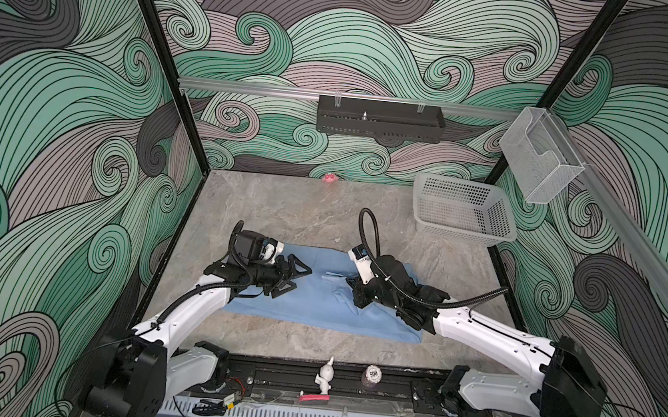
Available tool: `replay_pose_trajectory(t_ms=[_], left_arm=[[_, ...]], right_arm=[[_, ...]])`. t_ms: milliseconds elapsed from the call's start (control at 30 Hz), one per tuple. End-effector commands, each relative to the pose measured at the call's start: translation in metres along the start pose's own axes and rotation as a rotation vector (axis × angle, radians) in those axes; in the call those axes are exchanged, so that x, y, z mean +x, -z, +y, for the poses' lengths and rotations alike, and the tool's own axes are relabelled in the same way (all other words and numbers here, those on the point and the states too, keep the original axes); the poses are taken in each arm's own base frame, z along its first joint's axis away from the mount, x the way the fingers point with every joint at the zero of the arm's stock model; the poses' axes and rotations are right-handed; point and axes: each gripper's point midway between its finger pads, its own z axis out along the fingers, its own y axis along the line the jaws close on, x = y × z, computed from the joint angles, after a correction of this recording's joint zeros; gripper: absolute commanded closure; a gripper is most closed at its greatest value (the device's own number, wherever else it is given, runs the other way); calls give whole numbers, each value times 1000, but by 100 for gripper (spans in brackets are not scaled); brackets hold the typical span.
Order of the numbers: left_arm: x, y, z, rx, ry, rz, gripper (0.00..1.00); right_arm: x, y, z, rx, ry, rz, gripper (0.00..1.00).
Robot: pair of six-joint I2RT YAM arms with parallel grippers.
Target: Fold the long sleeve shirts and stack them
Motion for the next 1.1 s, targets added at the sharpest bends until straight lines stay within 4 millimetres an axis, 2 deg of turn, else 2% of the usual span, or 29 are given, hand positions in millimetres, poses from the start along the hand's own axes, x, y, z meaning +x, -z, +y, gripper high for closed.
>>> replay_pose_trajectory(t_ms=[0, 100, 267, 500, 667, 733, 767, 900, 1067], left_arm=[[-8, -10, -27, 128, 119, 7, 18], [-12, -17, -21, 122, 192, 6, 17], [-19, -28, -27, 167, 269, 19, 15], [-1, -51, -34, 179, 358, 105, 14], [1, -57, -37, 176, 390, 117, 15], [2, -60, -39, 182, 393, 123, 17], [2, -68, -32, 166, 417, 131, 20], [2, -81, -28, 165, 437, 146, 30], [-5, -86, -42, 209, 429, 154, 47]], right_arm=[[-14, 4, 0, 4, 15, -77, 100], [-16, 6, 3, -14, 23, -88, 100], [-15, 9, 5, -26, 28, -100, 100], [-13, 13, 3, -24, 38, -125, 100], [-15, 16, 7, -40, 49, -153, 100], [-17, 18, 9, -47, 57, -170, 100], [-18, 19, 11, -51, 63, -178, 100], [-19, 24, 17, -75, 81, -200, 100], [-12, 24, 21, -90, 105, -189, 100]])
